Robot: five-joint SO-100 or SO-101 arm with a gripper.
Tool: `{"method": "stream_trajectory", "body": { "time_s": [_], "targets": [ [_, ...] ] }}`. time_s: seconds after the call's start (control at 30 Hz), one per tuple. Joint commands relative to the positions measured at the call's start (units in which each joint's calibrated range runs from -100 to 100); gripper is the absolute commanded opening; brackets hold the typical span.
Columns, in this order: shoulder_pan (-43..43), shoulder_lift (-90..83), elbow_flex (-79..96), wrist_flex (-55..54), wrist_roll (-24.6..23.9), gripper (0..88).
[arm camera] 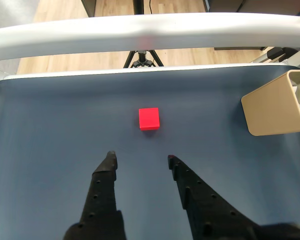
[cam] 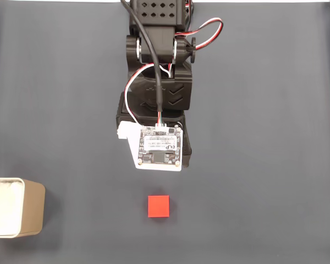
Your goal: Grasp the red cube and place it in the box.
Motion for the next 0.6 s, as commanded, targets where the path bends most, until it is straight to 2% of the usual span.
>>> {"method": "stream_trajectory", "body": {
  "time_s": [0.0, 0.57],
  "targets": [
    [0.63, 2.5, -4.79, -2.12, 0.34, 27.2],
    [0.28, 11.17, -10.35, -6.05, 0.83, 32.5]
  ]
}}
